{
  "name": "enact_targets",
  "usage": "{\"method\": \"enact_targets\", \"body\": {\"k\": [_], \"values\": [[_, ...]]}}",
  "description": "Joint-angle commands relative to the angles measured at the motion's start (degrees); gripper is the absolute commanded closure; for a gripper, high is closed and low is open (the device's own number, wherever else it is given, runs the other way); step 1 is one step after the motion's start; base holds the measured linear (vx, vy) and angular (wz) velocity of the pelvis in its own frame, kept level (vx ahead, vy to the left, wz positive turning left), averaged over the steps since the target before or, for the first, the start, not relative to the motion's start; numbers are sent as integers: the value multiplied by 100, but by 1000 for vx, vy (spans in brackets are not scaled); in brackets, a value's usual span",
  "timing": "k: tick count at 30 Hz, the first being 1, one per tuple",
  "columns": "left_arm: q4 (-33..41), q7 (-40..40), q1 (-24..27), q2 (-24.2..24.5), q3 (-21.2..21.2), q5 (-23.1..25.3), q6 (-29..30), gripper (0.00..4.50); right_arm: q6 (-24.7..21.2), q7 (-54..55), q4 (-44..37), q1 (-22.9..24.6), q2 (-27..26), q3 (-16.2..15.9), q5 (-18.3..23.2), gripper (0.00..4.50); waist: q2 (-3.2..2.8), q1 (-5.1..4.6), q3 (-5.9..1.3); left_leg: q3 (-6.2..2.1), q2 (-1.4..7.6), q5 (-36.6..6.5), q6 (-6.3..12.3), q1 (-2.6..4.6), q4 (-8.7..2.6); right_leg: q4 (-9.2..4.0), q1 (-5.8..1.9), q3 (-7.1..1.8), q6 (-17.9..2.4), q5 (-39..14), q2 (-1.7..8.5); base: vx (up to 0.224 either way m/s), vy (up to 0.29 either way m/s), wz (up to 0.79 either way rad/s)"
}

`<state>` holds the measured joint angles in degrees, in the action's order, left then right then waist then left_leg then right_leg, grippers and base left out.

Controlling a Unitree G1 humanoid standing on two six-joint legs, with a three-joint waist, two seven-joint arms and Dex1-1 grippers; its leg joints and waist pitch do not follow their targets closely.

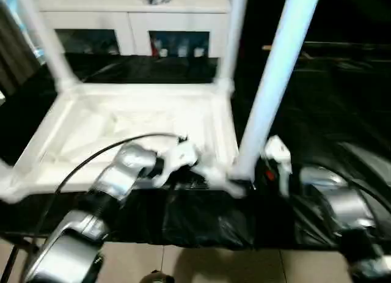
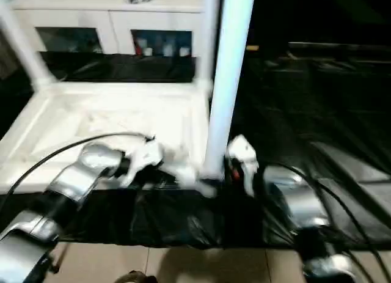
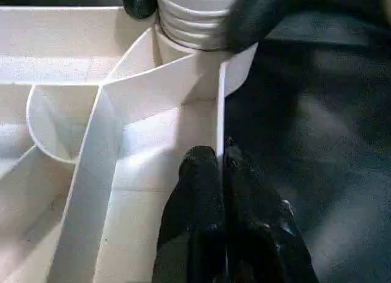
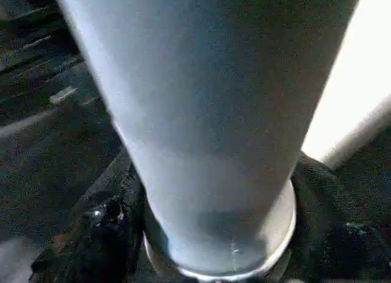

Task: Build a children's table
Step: Rotate leg to tighten

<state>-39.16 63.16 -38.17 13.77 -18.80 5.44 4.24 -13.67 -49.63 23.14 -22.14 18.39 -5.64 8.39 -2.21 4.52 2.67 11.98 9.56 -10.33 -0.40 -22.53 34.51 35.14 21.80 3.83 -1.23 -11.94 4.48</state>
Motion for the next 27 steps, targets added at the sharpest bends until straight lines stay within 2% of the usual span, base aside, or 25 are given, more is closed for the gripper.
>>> {"method": "enact_targets", "body": {"k": [1, 4, 5, 6, 7, 10, 11, 13, 20, 23, 27], "values": [[-70, -819, -287, -462, 47, 31, 133, 450, -56, 879, 311, -97, -451, -175, -261, 178, 98, -50, -297, -279, 435, -1580, -124, 197, -480, -541, -129, -297, -1021, -2025, 559, 0, 0, 0], [-92, -946, -323, -544, 50, 49, 185, 450, -29, 1073, 366, -118, -556, -165, -302, 180, 108, -87, -308, -277, 433, -1524, -109, 190, -488, -547, -126, -306, -974, -1835, 542, 0, 0, 0], [-165, -1494, -445, -863, 32, 160, 360, 450, 87, 1890, 636, -247, -949, -100, -471, 180, 93, -113, -320, -257, 431, -1399, -41, 183, -476, -517, -117, -317, -1043, -1528, 534, 0, 0, 0], [-197, -1602, -472, -929, 35, 196, 372, 450, 117, 2048, 702, -279, -1028, -73, -505, 180, 89, -127, -316, -256, 423, -1401, -40, 182, -478, -522, -111, -312, -1062, -1517, 531, 0, 0, 0], [-197, -1602, -472, -929, 35, 196, 372, 450, 117, 2048, 702, -279, -1028, -73, -505, 180, 101, -123, -333, -258, 420, -1342, -33, 193, -469, -523, -126, -307, -1055, -1475, 529, 0, 0, 0], [-250, -1796, -510, -1159, 82, 211, 451, 450, 299, 2384, 907, -398, -1280, 36, -528, 180, 99, -121, -350, -250, 416, -1108, 104, 155, -452, -483, -161, -303, -1120, -1059, 524, 0, 0, 0], [-270, -1786, -506, -1176, 62, 226, 394, 450, 382, 2323, 854, -412, -1333, 103, -447, 145, 92, -117, -355, -248, 416, -1029, 166, 151, -448, -474, -166, -301, -1140, -895, 518, 0, 0, 0], [-252, -1694, -478, -1142, 34, 226, 308, 450, 373, 2166, 759, -402, -1328, 175, -317, 108, 92, -111, -363, -246, 423, -938, 255, 151, -440, -449, -177, -296, -1183, -675, 515, 0, 0, 0], [85, -1016, -224, -785, -17, 50, 1, 450, 679, 1198, 512, -307, -751, 141, -150, 101, 108, -94, -361, -233, 430, -891, 443, 136, -412, -434, -205, -293, -1256, -538, 527, 0, 0, 0], [311, -387, -45, -480, -110, -54, -188, 450, 863, -49, 152, -87, -192, -226, -109, 101, 110, -73, -361, -230, 438, -859, 525, 127, -395, -424, -217, -287, -1279, -470, 523, 0, 0, 0], [367, -82, 9, -362, -98, -146, -260, 450, 775, -527, -42, 9, -13, -312, 4, 101, 100, -48, -351, -221, 449, -866, 588, 131, -400, -418, -198, -280, -1324, -515, 509, 0, 0, 0]]}}
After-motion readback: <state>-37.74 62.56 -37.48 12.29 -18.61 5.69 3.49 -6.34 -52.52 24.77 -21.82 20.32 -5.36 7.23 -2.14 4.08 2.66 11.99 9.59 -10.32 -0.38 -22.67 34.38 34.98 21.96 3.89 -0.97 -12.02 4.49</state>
